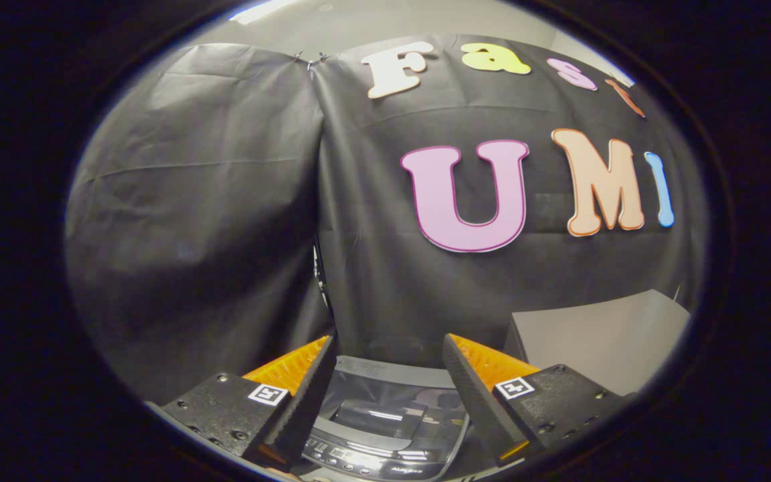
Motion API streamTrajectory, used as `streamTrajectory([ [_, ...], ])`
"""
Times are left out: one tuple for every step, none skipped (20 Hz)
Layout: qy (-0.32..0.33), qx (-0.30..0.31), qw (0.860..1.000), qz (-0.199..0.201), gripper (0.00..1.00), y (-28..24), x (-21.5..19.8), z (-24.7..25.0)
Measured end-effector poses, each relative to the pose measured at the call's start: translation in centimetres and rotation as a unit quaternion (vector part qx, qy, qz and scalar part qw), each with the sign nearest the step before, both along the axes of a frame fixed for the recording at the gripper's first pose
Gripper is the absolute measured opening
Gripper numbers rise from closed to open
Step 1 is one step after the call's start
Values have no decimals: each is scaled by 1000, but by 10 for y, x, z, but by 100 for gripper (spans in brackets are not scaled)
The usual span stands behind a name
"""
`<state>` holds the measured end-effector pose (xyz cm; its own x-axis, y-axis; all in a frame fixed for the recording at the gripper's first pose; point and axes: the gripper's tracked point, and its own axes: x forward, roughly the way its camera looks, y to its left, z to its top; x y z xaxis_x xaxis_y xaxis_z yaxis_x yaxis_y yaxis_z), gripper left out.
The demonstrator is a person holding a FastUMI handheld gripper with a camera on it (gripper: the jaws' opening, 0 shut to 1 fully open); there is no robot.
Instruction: Put the clothes into the washing machine and then close the washing machine lid.
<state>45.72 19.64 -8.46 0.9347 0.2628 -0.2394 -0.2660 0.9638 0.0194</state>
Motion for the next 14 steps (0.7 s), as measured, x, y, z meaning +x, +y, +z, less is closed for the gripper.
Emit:
streamTrajectory([
  [-7,2,1000,-3,97,-2,-2,4],
  [-14,2,1000,-7,97,-3,-3,8],
  [-21,1,1000,-11,97,-7,-5,12],
  [-27,2,1000,-15,97,-10,-7,17],
  [-35,5,999,-18,97,-13,-10,23],
  [-42,7,999,-23,97,-17,-14,27],
  [-50,7,998,-29,97,-20,-16,31],
  [-59,6,998,-34,97,-26,-18,35],
  [-67,2,997,-40,97,-33,-18,39],
  [-78,-4,996,-47,97,-42,-19,43],
  [-87,-8,995,-54,97,-51,-21,47],
  [-98,-9,993,-61,97,-59,-22,51],
  [-109,-9,992,-70,97,-65,-26,55],
  [-116,-8,990,-75,97,-72,-30,56],
])
